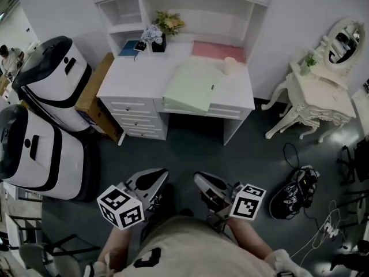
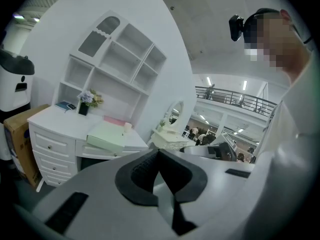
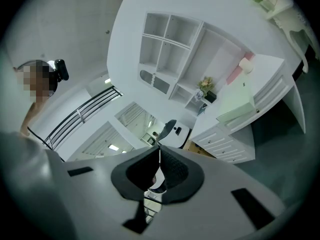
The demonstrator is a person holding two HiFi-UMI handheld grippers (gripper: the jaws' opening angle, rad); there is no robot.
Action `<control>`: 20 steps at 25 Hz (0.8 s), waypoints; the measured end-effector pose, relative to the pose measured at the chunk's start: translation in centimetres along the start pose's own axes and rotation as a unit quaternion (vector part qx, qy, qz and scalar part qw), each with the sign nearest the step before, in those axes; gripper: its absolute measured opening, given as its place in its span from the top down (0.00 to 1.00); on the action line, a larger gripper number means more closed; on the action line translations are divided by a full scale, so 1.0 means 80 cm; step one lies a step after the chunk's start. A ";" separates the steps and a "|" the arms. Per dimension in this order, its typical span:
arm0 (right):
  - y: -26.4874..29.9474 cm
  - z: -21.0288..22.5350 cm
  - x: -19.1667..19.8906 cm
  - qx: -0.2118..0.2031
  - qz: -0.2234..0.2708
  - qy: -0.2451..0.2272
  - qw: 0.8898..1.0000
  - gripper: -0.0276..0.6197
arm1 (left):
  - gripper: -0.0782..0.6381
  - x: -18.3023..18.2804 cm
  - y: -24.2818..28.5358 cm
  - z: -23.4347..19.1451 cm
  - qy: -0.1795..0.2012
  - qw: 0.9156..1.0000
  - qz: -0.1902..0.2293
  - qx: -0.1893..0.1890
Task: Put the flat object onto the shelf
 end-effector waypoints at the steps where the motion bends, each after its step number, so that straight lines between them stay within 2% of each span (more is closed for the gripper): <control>1: 0.003 0.005 -0.004 0.004 0.002 -0.001 1.000 0.92 | 0.87 0.000 0.005 -0.006 -0.001 1.000 -0.003 0.003; 8: 0.032 0.040 -0.040 0.051 0.015 0.003 0.999 0.92 | 0.87 -0.033 0.049 -0.059 0.007 0.999 -0.006 0.031; 10: 0.043 0.050 -0.052 0.072 0.016 0.007 0.997 0.92 | 0.87 -0.047 0.059 -0.082 0.031 0.999 -0.008 0.029; 14: 0.069 0.076 -0.077 0.108 0.017 0.017 0.994 0.92 | 0.87 -0.064 0.076 -0.137 0.097 0.995 -0.021 0.002; 20: 0.131 0.117 -0.093 0.128 -0.004 0.043 0.991 0.92 | 0.87 -0.080 0.086 -0.207 0.078 0.997 -0.023 -0.002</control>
Point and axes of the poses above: the fingertips, and each gripper's own axes: y forward along the fingers, z to its right, x out of its underside, the point moved 1 cm from there along -y, backward along the fingers, and after that the axes turned 8 degrees about -x, right-handed, at the moved point
